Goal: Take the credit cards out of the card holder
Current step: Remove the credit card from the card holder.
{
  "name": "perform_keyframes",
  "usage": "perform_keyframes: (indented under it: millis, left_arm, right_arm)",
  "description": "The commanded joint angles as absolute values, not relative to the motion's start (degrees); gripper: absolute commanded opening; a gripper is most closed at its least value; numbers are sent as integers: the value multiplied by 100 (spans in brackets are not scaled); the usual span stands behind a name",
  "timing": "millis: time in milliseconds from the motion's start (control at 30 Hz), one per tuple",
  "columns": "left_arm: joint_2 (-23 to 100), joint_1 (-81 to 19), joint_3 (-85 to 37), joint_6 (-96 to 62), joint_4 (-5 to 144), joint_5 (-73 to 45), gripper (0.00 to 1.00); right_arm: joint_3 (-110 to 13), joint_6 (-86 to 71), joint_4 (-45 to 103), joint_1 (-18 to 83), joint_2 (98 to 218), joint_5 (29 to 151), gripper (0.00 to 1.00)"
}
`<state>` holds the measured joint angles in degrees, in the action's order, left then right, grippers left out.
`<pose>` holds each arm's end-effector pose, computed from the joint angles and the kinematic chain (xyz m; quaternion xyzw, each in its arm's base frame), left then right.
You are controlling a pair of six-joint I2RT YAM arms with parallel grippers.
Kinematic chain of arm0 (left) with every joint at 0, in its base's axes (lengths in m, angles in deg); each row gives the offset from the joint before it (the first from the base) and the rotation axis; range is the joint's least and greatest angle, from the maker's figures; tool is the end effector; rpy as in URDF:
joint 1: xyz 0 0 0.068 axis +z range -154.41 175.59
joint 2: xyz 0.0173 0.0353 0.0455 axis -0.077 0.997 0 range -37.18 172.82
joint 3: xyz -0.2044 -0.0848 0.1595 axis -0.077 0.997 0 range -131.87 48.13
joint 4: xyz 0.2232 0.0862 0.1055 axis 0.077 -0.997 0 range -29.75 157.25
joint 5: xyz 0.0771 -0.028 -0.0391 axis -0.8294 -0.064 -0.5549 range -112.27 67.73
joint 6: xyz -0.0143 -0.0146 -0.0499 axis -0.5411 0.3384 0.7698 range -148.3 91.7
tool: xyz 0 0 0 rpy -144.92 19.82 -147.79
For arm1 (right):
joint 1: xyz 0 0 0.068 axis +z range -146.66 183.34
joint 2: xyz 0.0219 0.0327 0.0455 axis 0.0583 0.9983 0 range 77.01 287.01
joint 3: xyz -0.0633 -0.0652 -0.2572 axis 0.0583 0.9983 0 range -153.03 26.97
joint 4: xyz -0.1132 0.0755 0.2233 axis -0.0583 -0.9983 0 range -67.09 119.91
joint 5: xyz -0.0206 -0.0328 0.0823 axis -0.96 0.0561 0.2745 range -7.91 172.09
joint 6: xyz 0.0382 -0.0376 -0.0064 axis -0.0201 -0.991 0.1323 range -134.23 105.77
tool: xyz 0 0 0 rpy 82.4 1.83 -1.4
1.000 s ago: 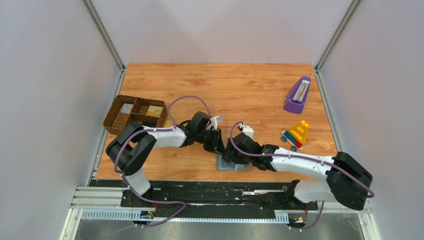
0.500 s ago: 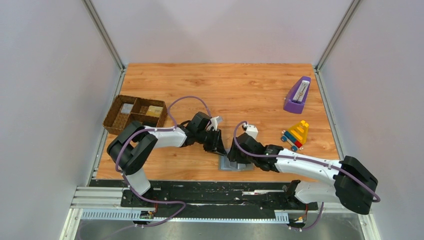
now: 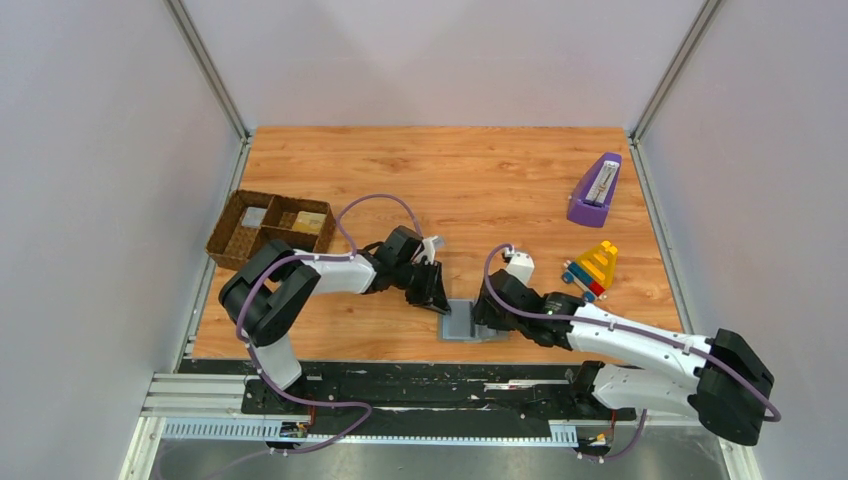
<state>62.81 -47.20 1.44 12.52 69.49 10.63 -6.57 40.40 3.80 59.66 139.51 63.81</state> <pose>0.2258 -0.2354 0.1320 0.1099 0.9025 -0.4121 0.0603 0.1221 0.1630 0.1931 0.0338 0.9424 0.1582 0.2927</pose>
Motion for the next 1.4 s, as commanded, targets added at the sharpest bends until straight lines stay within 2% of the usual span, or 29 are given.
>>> perform_keyframes:
  millis: [0, 167, 467, 767, 1000, 1367]
  left_arm:
    - [6248, -4766, -88, 1012, 6696, 837, 29]
    - [6165, -4774, -200, 824, 6308, 567, 28]
    - [5912, -4867, -380, 848, 6048, 445, 28]
    - [6015, -4984, -570, 887, 6009, 450, 28]
    - [6044, -4995, -585, 754, 5723, 204, 28]
    - [5714, -5091, -772, 831, 5581, 32, 28]
  right_arm:
    - [-690, 4324, -418, 5940, 13546, 5946, 41]
    - [-837, 4241, -945, 5893, 13120, 5561, 40]
    - [-1472, 3894, -979, 5889, 13151, 6031, 35]
    - [-1768, 3347, 183, 5889, 13709, 7201, 31]
    - [-1439, 3453, 280, 5696, 14362, 7108, 30]
    - [-396, 3713, 603, 5233, 14280, 7205, 27]
